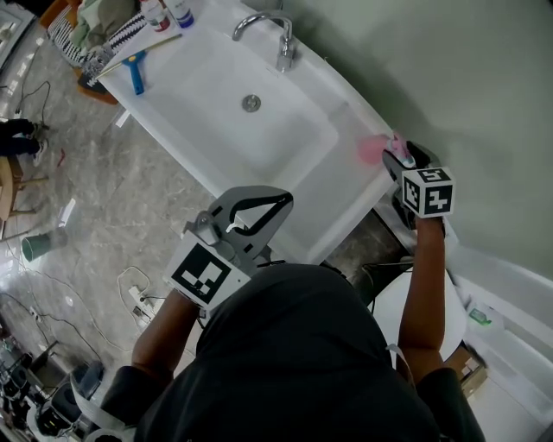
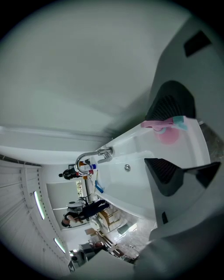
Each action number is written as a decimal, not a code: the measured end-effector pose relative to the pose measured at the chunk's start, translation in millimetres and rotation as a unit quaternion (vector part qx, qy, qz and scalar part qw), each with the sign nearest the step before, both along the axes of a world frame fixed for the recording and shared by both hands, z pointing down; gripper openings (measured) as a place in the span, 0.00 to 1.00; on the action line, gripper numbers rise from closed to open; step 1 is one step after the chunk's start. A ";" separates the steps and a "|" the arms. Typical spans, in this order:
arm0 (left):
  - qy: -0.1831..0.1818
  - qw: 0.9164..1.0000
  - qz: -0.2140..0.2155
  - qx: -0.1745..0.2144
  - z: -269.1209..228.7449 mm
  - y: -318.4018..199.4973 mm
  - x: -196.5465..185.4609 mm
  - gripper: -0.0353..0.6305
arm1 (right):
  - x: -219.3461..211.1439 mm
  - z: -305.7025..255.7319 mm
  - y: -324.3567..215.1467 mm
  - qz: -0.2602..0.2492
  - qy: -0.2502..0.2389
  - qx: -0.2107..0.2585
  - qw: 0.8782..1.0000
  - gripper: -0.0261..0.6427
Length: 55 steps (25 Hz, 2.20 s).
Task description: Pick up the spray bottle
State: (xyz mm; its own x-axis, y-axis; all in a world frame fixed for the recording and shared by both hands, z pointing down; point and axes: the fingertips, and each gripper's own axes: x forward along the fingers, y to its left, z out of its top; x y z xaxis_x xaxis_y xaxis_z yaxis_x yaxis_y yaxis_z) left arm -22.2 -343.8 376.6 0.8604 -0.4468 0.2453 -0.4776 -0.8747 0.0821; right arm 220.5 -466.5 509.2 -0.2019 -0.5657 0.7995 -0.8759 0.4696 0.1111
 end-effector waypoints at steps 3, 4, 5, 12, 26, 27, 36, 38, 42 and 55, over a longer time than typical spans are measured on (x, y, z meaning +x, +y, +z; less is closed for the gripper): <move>-0.001 1.000 -0.007 -0.006 2.6 -2.9 3.2 0.06 | 5.9 5.9 -8.4 0.000 0.002 -0.005 1.000 0.42; -0.001 1.000 -0.009 -0.008 3.4 -5.0 3.5 0.06 | 8.0 8.1 -12.1 0.001 0.004 -0.007 1.000 0.42; -0.001 1.000 -0.012 -0.010 4.5 -7.8 3.7 0.06 | 10.1 10.5 -16.5 0.001 0.006 -0.009 1.000 0.42; -0.008 0.999 -0.023 -0.021 15.6 -23.9 5.5 0.06 | 24.0 37.3 -40.9 -0.003 0.036 -0.030 0.999 0.42; -0.017 0.998 -0.034 -0.046 28.4 -29.8 8.4 0.06 | 36.3 68.4 -48.4 -0.009 0.025 -0.084 0.996 0.39; -0.018 0.998 -0.033 -0.047 28.9 -30.2 8.7 0.06 | 34.0 69.8 -47.6 -0.011 0.019 -0.089 0.996 0.33; -0.016 0.999 -0.026 -0.042 26.6 -26.7 12.7 0.06 | 14.6 63.0 -36.2 -0.019 -0.012 -0.078 0.997 0.23; -0.015 0.999 -0.026 -0.041 26.6 -25.1 11.4 0.06 | 11.3 56.3 -33.2 -0.021 -0.014 -0.066 0.998 0.23; -0.012 0.999 -0.022 -0.039 24.8 -19.1 9.2 0.06 | 4.0 33.9 -26.4 -0.026 -0.019 -0.041 0.999 0.23; -0.005 1.000 0.009 -0.013 11.7 5.2 9.6 0.06 | -45.5 -84.4 8.2 -0.091 -0.061 0.085 0.990 0.23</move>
State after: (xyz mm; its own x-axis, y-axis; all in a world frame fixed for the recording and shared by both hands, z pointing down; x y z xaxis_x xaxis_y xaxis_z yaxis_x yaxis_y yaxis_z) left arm -12.7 -338.6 388.3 0.8660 -0.4243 0.2645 -0.4623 -0.8811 0.1001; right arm 175.0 -458.2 424.8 -0.4025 -0.6347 0.6596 -0.7897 0.6053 0.1005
